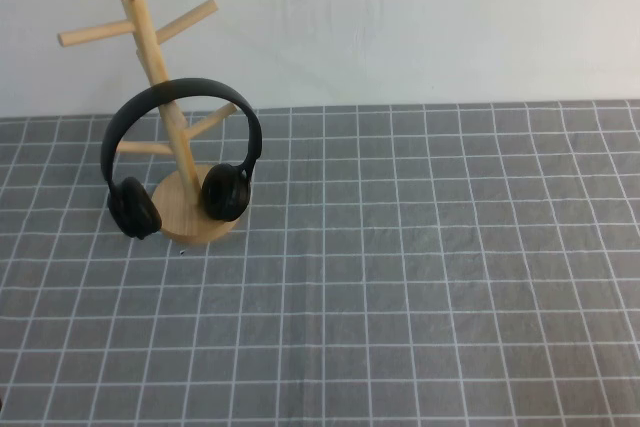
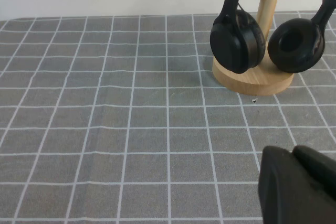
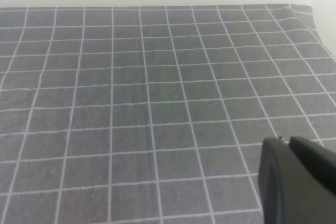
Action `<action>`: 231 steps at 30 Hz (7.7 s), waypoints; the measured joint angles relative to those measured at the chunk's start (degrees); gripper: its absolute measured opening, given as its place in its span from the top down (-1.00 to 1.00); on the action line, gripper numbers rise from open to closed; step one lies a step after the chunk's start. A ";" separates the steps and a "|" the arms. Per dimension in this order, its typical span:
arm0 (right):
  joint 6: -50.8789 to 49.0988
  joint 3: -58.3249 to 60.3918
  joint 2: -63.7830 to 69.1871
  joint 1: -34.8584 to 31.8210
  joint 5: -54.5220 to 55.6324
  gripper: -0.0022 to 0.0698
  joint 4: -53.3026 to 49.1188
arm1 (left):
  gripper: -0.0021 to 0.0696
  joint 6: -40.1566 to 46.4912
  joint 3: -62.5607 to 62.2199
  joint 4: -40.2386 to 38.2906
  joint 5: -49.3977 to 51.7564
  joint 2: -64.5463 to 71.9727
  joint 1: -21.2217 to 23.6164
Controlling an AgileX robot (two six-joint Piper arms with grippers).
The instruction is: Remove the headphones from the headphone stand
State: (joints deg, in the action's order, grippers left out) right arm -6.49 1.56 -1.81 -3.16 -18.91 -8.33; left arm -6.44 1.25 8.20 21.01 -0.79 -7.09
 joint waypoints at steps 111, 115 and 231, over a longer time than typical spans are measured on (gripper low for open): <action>0.00 0.00 0.00 0.00 0.00 0.96 0.00 | 0.94 11.17 -39.30 0.04 0.76 54.71 -5.73; 0.00 0.00 0.00 0.00 0.00 0.96 0.00 | 0.94 13.64 -42.05 5.25 0.38 60.86 -11.08; 0.00 0.00 0.00 0.00 0.00 0.96 0.00 | 0.77 -21.14 -52.77 20.94 23.35 91.05 -23.20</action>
State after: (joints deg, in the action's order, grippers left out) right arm -6.49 1.56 -1.81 -3.16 -18.91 -8.33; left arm -27.58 -51.53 29.14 44.36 90.26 -30.29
